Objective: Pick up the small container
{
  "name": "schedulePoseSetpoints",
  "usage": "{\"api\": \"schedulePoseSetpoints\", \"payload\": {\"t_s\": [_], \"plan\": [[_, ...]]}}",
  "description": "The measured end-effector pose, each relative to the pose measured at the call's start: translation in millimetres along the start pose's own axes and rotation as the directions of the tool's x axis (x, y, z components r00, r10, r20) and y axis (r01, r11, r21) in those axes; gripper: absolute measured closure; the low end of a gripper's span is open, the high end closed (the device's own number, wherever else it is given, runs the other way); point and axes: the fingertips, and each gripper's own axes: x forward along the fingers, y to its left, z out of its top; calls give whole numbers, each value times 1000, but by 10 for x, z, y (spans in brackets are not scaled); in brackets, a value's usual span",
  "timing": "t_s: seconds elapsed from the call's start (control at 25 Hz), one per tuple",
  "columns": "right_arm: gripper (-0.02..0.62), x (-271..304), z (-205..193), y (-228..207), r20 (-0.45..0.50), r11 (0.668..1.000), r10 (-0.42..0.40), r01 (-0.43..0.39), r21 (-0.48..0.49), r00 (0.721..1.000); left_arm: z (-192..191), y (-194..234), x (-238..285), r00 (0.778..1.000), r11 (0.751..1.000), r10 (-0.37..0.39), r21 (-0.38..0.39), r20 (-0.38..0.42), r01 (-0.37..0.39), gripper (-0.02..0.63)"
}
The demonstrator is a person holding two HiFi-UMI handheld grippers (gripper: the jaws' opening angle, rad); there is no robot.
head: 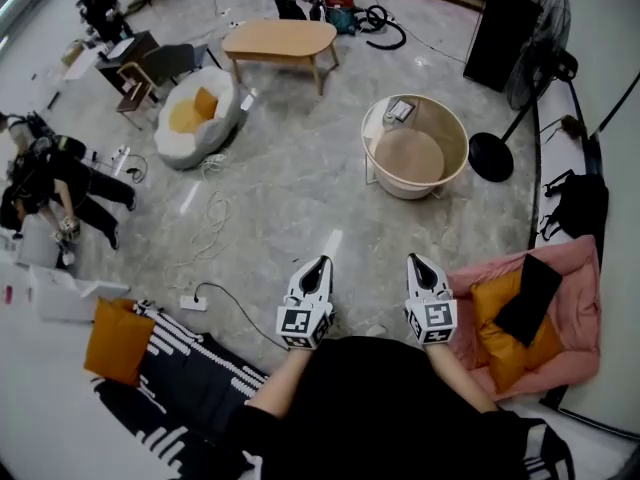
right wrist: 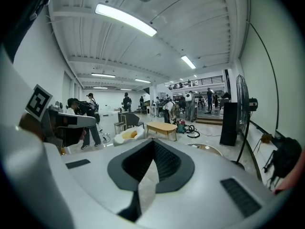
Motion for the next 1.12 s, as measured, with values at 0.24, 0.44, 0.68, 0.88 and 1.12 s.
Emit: {"api": "schedulePoseSetpoints", "payload": {"t_s": [0.24,0.44,0.68,0.88,1.12], "plan": [[574,683,81,247,-26,999,9,-10,-30,1000,76,664,363,1000,1000,-20,2,-3,20,574],[574,1576,313,395,-65,998,16,-20,-60,998,382,1369,838,1000,1000,-30,7,6,30,574],[574,2568,648,445,-47,997,14,-18,-76,999,638,2113,1333,999,1000,-23,19,41,22,574],[574,3188,740,563,-107,996,9,-19,-87,994,713,2736,1500,999,999,22,-49,30,-21,574],[574,3794,1024,889,-101,984,-15,-3,-180,995,867,3447,1718,999,998,26,-59,32,-24,574]]}}
